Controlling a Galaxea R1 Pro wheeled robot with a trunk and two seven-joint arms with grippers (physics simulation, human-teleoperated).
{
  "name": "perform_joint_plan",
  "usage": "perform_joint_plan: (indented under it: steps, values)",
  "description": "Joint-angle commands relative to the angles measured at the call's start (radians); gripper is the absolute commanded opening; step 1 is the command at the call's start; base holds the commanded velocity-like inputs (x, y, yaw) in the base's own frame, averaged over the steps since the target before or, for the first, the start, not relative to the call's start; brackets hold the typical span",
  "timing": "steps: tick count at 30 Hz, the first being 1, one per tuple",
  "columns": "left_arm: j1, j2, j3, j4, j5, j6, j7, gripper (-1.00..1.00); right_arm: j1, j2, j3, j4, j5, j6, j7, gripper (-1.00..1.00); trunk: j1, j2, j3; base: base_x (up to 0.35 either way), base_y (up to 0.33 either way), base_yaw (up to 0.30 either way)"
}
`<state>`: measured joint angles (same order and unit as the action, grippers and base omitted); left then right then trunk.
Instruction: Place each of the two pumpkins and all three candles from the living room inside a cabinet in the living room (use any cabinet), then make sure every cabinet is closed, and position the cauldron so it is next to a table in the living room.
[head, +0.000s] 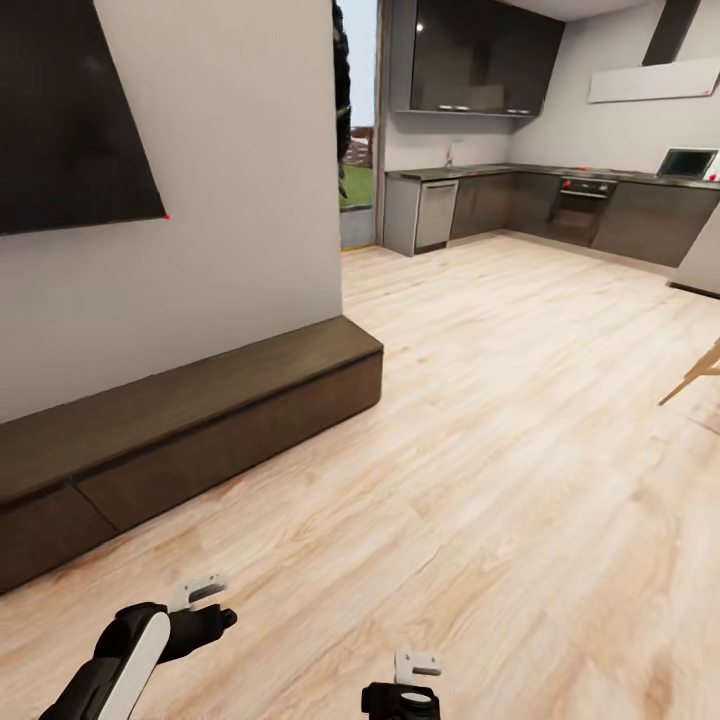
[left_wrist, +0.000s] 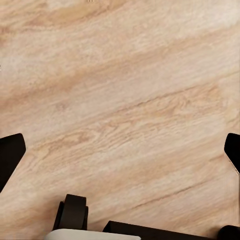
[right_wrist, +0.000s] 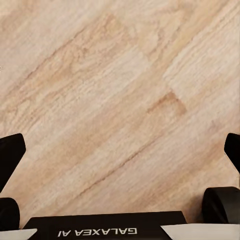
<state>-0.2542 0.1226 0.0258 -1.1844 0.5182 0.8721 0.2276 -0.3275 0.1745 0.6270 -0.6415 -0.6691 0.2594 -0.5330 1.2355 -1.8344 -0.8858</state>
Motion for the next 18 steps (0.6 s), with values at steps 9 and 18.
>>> perform_joint_plan:
  steps: [9,18]
  values:
    - [0.0,-0.003,0.0,-0.001,0.01,0.005,0.009,1.0,-0.001,0.0,0.002,-0.001,-0.005,0.006,-0.005,1.0,0.0,0.0,-0.001,0.208,-0.203,0.289]
    - [0.0,-0.005,0.0,-0.001,0.009,0.004,0.009,1.0,-0.001,0.0,0.002,0.0,-0.003,0.019,-0.007,1.0,0.0,0.0,-0.001,0.213,-0.201,0.292]
